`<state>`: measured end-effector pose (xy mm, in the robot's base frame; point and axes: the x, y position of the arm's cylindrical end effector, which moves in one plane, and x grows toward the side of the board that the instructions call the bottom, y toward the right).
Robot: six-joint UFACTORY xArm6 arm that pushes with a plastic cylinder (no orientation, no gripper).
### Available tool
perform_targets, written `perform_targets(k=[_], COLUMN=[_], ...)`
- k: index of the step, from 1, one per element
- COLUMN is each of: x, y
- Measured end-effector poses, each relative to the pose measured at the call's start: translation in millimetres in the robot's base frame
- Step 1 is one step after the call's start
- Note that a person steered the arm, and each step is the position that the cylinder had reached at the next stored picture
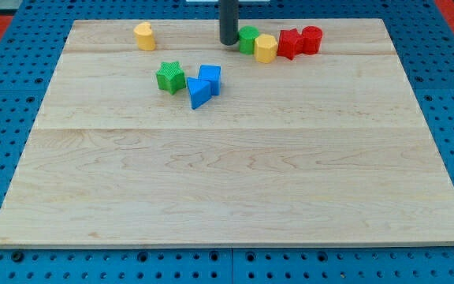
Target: Place the yellow heart to the left of the green circle
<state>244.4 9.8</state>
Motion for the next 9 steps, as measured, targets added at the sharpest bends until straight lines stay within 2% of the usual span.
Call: perform_targets(k=[2, 3, 4, 6, 7, 8, 9], x=[2.4, 2.4, 20.0, 24.1, 1.6, -15.8, -7.3], y=[41.1, 2.7, -27.2, -189.1, -257.9, -205.6, -141.6])
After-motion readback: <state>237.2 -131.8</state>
